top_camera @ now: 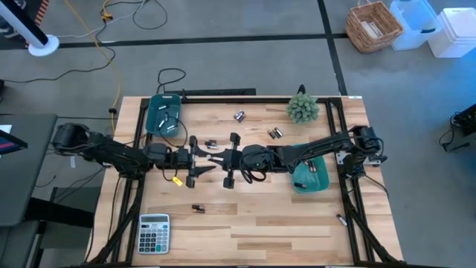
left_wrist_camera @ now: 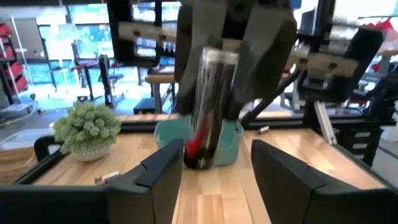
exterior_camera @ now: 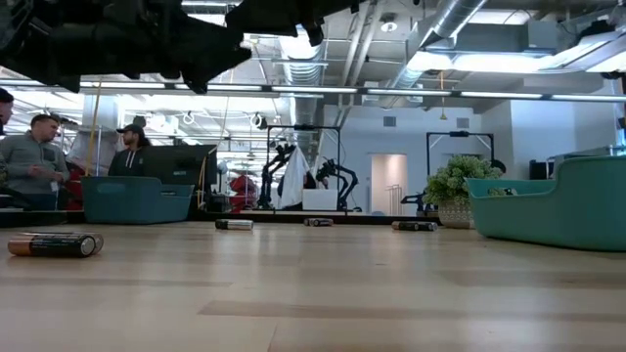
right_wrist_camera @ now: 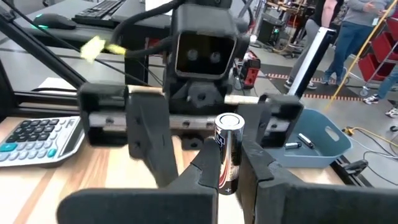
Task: Sort batteries
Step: Put the black-silver battery into the blue bin
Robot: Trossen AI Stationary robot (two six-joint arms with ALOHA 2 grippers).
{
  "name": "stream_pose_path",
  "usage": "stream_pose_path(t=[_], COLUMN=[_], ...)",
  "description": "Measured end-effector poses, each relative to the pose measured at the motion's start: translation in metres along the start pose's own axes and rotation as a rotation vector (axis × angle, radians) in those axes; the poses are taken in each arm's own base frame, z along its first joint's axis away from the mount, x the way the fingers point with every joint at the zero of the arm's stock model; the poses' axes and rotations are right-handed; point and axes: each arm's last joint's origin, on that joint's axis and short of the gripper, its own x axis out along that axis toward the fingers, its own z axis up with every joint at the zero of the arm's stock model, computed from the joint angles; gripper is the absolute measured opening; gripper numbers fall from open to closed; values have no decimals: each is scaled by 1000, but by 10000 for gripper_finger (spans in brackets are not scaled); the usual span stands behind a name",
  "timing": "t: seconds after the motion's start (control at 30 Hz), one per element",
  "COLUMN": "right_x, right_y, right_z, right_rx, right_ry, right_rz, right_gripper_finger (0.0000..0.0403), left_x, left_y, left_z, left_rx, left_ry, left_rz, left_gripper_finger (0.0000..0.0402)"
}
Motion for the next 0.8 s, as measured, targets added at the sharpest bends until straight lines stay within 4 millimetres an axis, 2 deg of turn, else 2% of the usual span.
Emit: stream_pose_path(t=[0.3,0.6,0.8], right_x=[0,-1,-1], right_y=[1,2,3], right_z=[-1,-1,-1], right_rx=[-3,10,9], right_ry=[6,9,11], right_rz=[3,10,13], right_gripper_finger=[33,34,34], left_x=[4,4,4], left_y=[0,0,0], left_z=[2,2,2], left_rx=[2,22,34], left_ry=[-15,-23,-22], left_rz=[7,9,9], left_gripper_finger=[107,52,46])
